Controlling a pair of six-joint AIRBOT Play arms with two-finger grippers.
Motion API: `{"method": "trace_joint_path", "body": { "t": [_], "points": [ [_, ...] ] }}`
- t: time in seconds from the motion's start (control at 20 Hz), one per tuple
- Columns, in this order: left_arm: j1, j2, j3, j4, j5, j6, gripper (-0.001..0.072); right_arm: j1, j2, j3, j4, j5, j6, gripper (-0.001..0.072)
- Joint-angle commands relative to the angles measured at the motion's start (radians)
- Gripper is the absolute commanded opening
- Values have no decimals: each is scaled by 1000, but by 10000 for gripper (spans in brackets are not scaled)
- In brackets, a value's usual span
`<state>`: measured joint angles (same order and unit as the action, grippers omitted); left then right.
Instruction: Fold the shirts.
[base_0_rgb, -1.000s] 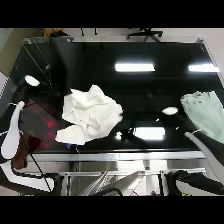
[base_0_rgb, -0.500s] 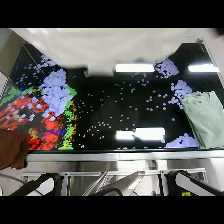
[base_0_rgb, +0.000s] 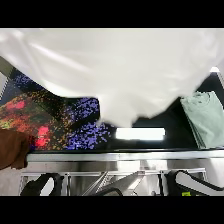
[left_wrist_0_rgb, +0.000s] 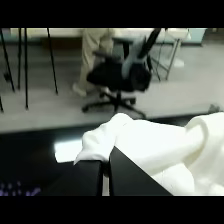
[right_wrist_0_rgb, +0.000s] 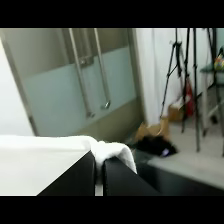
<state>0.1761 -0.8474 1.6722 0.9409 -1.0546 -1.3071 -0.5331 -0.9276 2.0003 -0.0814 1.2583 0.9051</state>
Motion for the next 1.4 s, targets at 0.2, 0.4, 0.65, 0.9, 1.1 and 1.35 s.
{"method": "trace_joint_path", "body": {
  "t": [0.2, 0.4, 0.65, 0.9, 1.1, 1.35],
  "points": [
    [-160, -185, -504, 2, 55, 67, 13, 380, -267, -385, -416, 84, 0, 26],
    [-212, -425, -733, 2, 303, 115, 18, 523, -479, -568, -573, -125, 1, 30],
    [-105, -629, -628, 5, 191, 119, 686, 460, -531, -500, -537, -51, 31, 393],
    [73, -655, -481, 45, -55, 132, 685, 268, -334, -562, -578, 138, 137, 391],
    [148, -653, -511, 51, -87, 140, 685, 218, -140, -908, -616, 115, 143, 434],
    [100, -654, -621, -62, -25, 193, 685, 328, -61, -1284, -588, -50, 141, 616]
  ]
}}
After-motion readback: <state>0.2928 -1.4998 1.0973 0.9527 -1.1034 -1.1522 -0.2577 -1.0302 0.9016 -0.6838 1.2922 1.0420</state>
